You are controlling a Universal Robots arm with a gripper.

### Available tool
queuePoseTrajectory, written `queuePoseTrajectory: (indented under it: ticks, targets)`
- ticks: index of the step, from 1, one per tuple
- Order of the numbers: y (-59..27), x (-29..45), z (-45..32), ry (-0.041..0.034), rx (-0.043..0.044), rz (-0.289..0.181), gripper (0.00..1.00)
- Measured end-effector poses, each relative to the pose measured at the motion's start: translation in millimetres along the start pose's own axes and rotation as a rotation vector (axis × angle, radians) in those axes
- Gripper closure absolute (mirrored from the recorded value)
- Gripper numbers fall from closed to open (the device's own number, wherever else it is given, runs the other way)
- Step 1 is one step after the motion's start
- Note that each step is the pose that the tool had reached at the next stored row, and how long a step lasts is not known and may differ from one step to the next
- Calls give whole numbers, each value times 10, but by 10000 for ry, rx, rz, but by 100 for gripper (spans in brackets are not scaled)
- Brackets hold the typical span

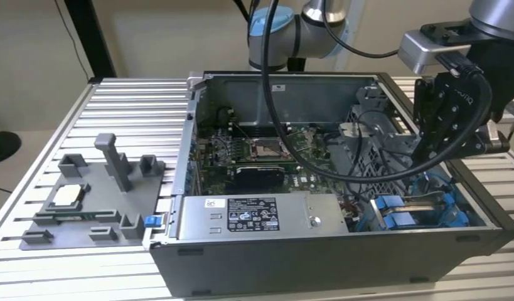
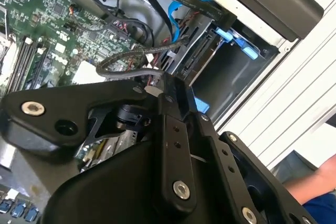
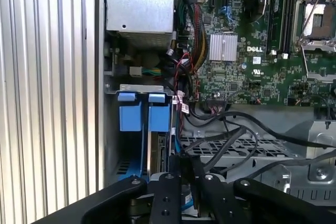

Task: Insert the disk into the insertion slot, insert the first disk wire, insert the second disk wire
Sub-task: 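Insert the first disk wire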

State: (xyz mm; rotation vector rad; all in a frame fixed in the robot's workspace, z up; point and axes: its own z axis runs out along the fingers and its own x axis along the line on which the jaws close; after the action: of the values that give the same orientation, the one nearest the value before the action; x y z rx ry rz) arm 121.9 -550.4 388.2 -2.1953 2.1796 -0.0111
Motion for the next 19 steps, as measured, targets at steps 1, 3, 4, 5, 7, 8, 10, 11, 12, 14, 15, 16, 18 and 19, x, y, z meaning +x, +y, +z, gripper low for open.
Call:
queuePoseTrajectory:
  ticks: [1, 3, 4, 5, 7, 8, 10, 11, 12, 14, 15, 16, 18, 19]
  targets:
    - [0, 0, 0, -2, 0, 0, 100]
    - [0, 0, 1, -2, 0, 0, 100]
    - [0, 0, 1, -3, 0, 0, 100]
    - [0, 1, 2, -4, 0, 0, 100]
    - [0, 4, 4, -4, 0, 0, 100]
    - [0, 7, 5, -2, 0, 1, 100]
    - [-3, 13, 9, -1, 0, 0, 100]
    - [-6, 18, 12, -1, -1, 0, 100]
    - [-9, 24, 16, -2, -1, 0, 100]
    - [-20, 37, 23, -2, -4, 0, 100]
    - [-26, 43, 27, -1, -6, 0, 100]
    - [-31, 48, 31, -2, -8, 0, 100]
    - [-48, 54, 43, 1, -21, 0, 100]
    - [-52, 56, 46, 3, -23, 0, 100]
